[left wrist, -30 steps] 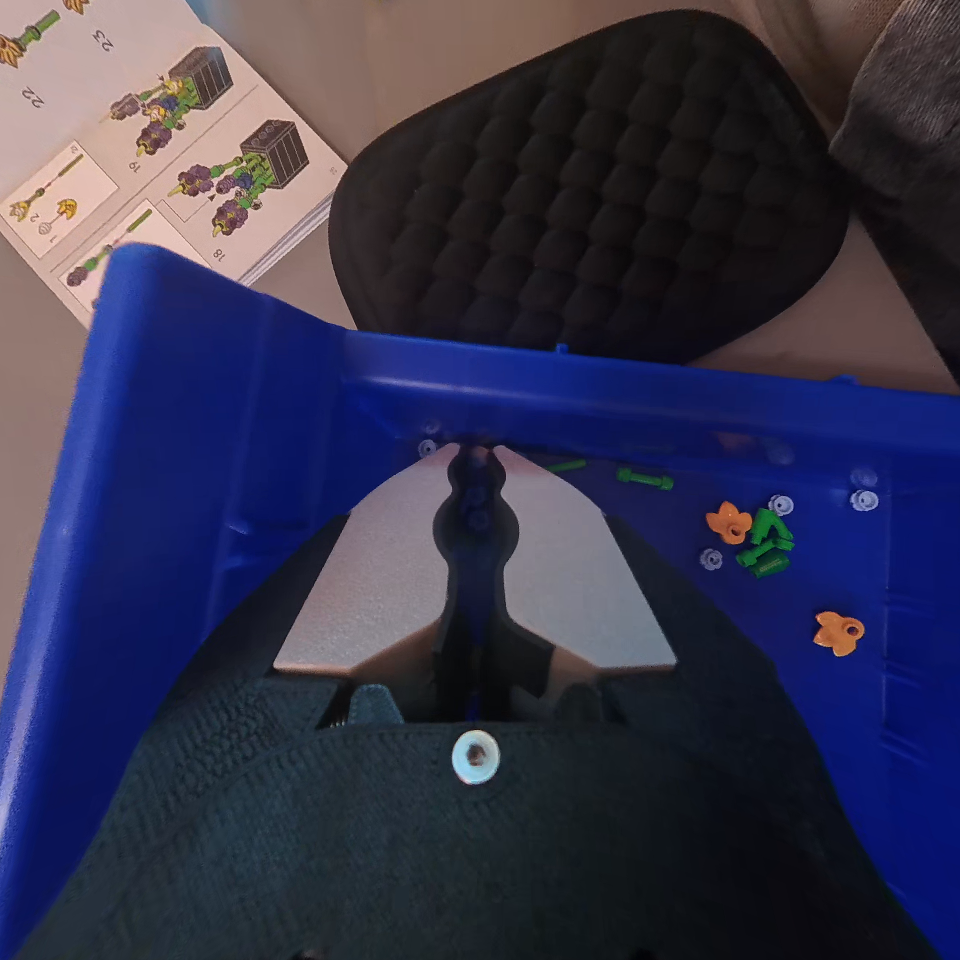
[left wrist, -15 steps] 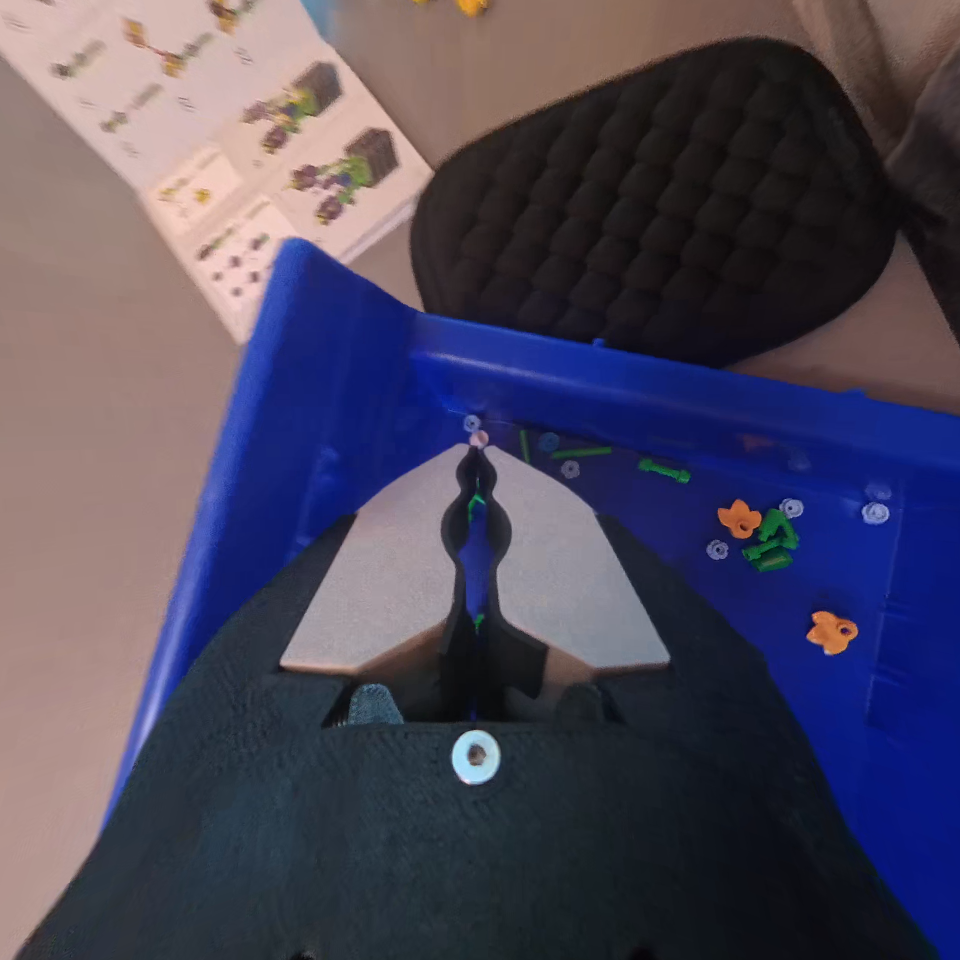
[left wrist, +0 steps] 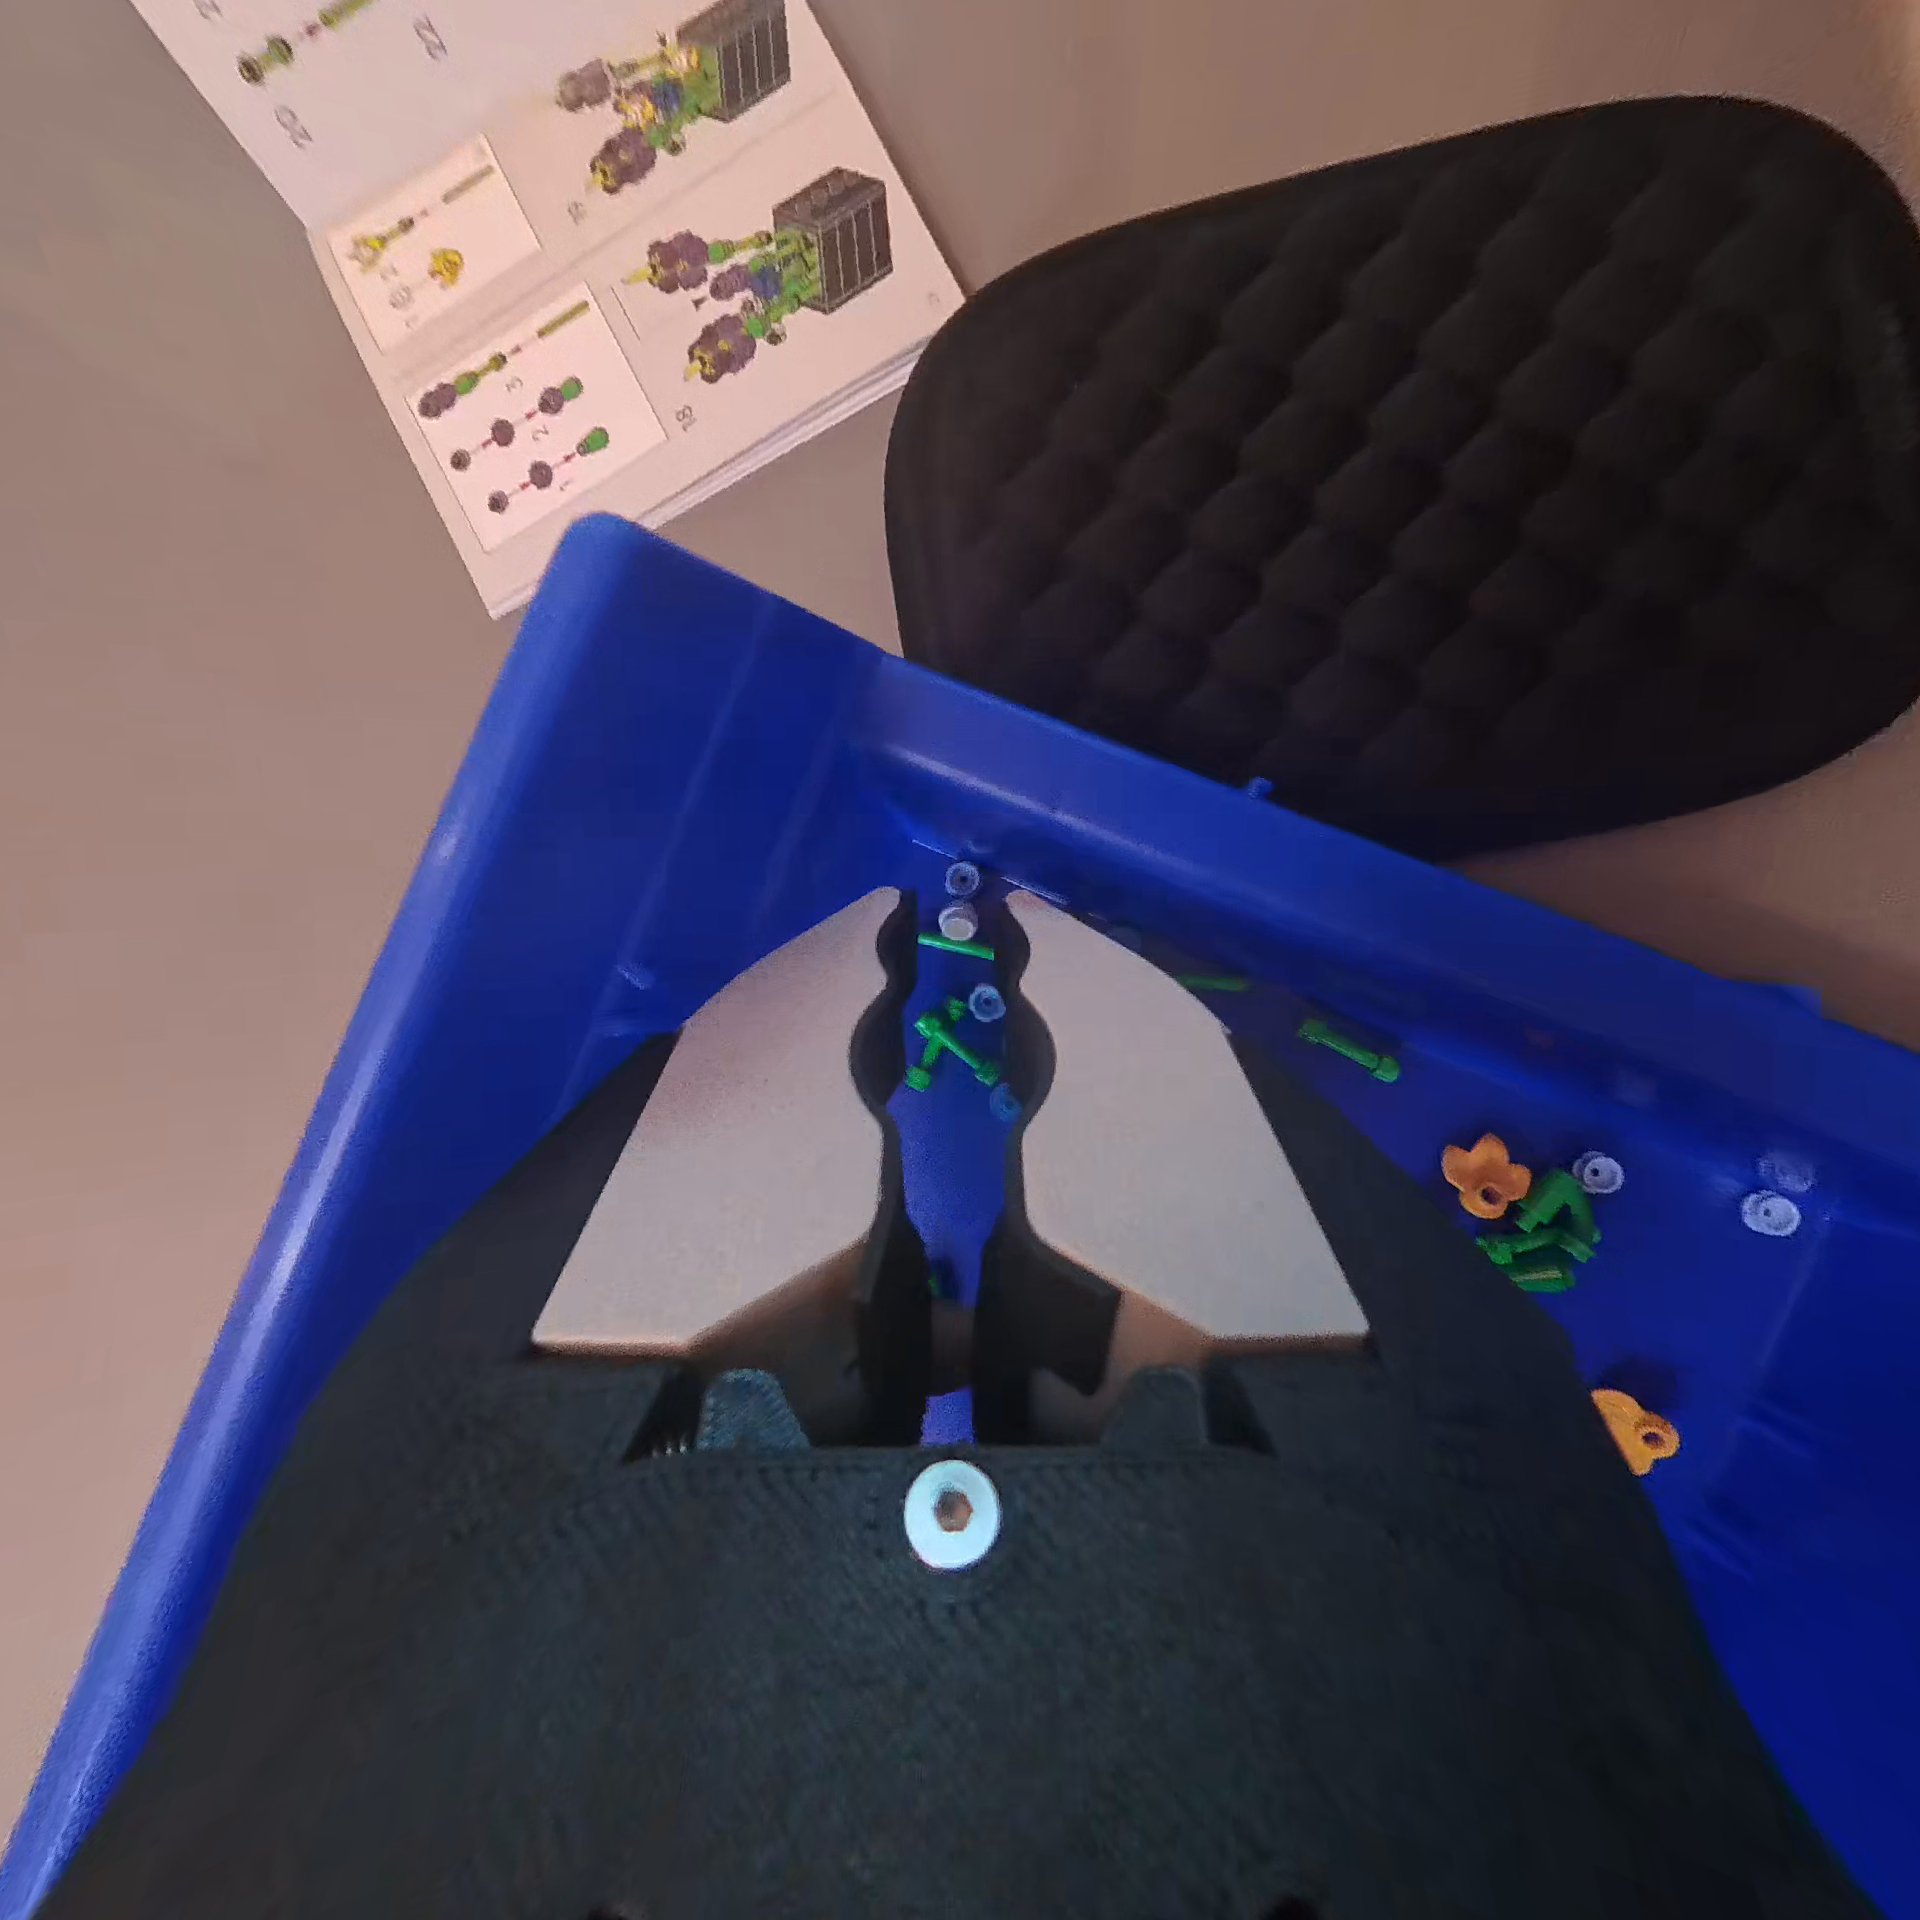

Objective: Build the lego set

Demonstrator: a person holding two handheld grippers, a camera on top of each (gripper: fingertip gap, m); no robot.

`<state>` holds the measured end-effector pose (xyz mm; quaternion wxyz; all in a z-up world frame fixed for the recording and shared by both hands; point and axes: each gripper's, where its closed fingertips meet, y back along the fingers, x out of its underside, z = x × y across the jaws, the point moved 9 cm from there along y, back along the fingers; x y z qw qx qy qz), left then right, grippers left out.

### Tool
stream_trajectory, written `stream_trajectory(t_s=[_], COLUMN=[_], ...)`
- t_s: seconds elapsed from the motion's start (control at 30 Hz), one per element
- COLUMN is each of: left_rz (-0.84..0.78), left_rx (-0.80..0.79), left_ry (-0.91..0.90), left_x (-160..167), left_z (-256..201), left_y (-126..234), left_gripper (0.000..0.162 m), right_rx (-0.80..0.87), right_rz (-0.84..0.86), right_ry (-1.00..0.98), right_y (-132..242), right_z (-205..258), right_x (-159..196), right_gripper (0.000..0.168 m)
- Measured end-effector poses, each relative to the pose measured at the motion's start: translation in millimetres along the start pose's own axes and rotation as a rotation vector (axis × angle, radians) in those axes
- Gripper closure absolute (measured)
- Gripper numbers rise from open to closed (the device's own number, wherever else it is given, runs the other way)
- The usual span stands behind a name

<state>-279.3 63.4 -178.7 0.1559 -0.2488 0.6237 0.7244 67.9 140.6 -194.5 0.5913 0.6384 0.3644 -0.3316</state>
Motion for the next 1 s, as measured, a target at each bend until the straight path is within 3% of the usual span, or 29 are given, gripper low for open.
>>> stream_trajectory(t_s=[0.77, 0.9, 1.0], left_rz=[0.045, -0.077, -0.33], left_rx=[-0.023, -0.141, -0.214], left_ry=[0.049, 0.247, 0.47], left_x=[7.0, 1.0, -11.0], left_z=[-0.9, 3.1, -0.7], left_y=[-7.7, 19.0, 46.3], left_gripper=[0.155, 0.154, 0.155], right_rx=[-0.004, 0.002, 0.018], right_rz=[-0.019, -0.04, -0.063], right_ry=[-0.019, -0.011, 0.009], right_y=[0.9, 3.1, 4.8], right_z=[-1.6, -0.8, -0.2], right_x=[0.2, -0.2, -1.4], right_gripper=[0.146, 0.146, 0.146])
